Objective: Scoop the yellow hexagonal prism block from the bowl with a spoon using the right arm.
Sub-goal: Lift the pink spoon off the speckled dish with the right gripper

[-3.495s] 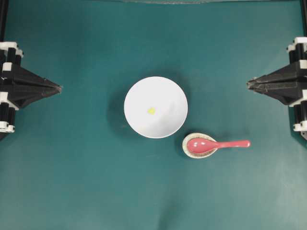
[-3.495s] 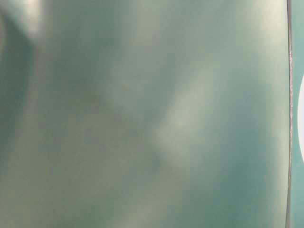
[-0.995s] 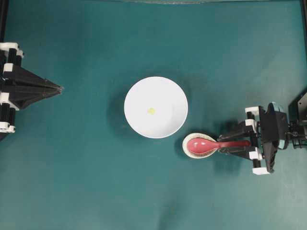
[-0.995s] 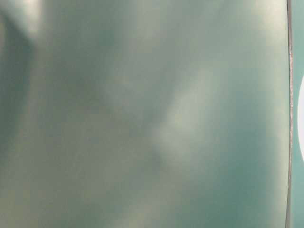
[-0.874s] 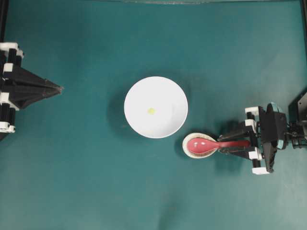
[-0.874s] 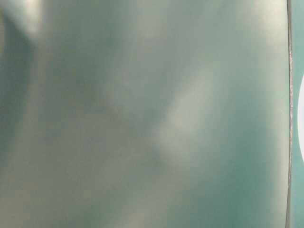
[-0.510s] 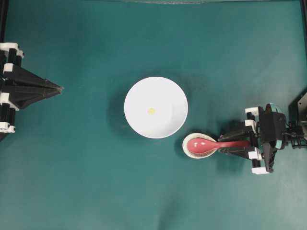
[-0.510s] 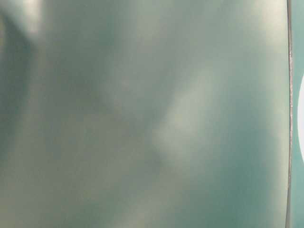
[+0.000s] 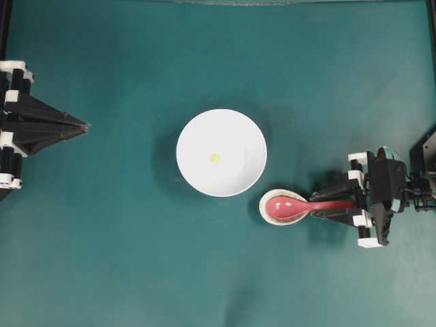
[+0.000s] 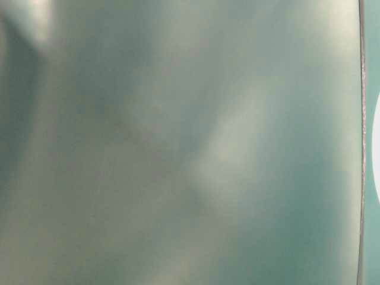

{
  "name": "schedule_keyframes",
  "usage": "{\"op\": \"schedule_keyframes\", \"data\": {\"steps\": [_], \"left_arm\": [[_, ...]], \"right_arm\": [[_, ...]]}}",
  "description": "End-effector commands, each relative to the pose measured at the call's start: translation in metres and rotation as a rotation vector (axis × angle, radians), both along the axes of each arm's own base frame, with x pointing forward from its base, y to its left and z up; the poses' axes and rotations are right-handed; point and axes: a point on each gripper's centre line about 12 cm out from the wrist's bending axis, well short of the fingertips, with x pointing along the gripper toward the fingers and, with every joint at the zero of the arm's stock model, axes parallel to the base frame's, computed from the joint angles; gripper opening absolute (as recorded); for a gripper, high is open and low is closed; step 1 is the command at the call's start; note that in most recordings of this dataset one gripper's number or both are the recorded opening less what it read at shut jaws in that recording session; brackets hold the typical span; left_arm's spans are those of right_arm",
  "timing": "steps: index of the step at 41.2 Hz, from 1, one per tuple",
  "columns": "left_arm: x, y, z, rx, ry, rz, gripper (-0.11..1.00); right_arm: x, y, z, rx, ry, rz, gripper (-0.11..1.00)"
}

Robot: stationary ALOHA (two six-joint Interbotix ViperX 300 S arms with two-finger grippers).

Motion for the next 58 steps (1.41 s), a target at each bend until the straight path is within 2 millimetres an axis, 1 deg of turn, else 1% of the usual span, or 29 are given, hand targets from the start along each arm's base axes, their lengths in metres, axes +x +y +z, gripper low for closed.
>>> {"op": "schedule_keyframes", "data": {"steps": [1, 6, 8, 10, 14, 19, 23, 29, 33, 41, 44, 49, 54, 58], "left_arm": [[0.003, 0.0, 0.006, 0.003, -0.014, -0.001, 0.0], [0.003, 0.0, 0.006, 0.005, -0.014, -0.001, 0.0], [0.003, 0.0, 0.006, 0.005, -0.014, 0.001, 0.0], [0.003, 0.0, 0.007, 0.003, -0.015, -0.001, 0.0], [0.003, 0.0, 0.007, 0.005, -0.015, 0.001, 0.0], [0.003, 0.0, 0.007, 0.005, -0.015, 0.001, 0.0], [0.002, 0.0, 0.008, 0.005, -0.02, 0.001, 0.0], [0.001, 0.0, 0.008, 0.006, -0.018, -0.001, 0.0], [0.001, 0.0, 0.008, 0.008, -0.017, -0.001, 0.0], [0.002, 0.0, 0.007, 0.006, -0.011, -0.001, 0.0], [0.002, 0.0, 0.006, 0.008, -0.009, 0.001, 0.0], [0.002, 0.0, 0.007, 0.006, -0.011, -0.001, 0.0], [0.002, 0.0, 0.006, 0.009, -0.009, 0.0, 0.0], [0.002, 0.0, 0.006, 0.014, -0.009, -0.002, 0.0]], "right_arm": [[0.002, 0.002, 0.003, 0.006, -0.012, 0.003, 0.45], [0.002, 0.002, 0.003, 0.009, -0.014, 0.003, 0.44], [0.003, 0.002, 0.003, 0.01, -0.015, 0.003, 0.42], [0.003, 0.002, 0.003, 0.01, -0.015, 0.003, 0.37], [0.003, 0.002, 0.003, 0.011, -0.015, 0.002, 0.25], [0.005, 0.003, 0.006, 0.018, -0.026, 0.0, 0.24], [0.008, 0.005, 0.015, 0.033, -0.059, 0.001, 0.24], [0.014, 0.008, 0.037, 0.063, -0.127, 0.006, 0.24], [0.019, 0.008, 0.049, 0.084, -0.14, 0.003, 0.24], [0.036, -0.001, 0.083, 0.112, -0.122, -0.018, 0.24], [0.045, -0.007, 0.097, 0.113, -0.094, -0.024, 0.24], [0.061, -0.022, 0.122, 0.118, -0.029, -0.042, 0.24], [0.075, -0.036, 0.138, 0.117, 0.051, -0.05, 0.24], [0.083, -0.049, 0.144, 0.118, 0.128, -0.058, 0.24]]}}
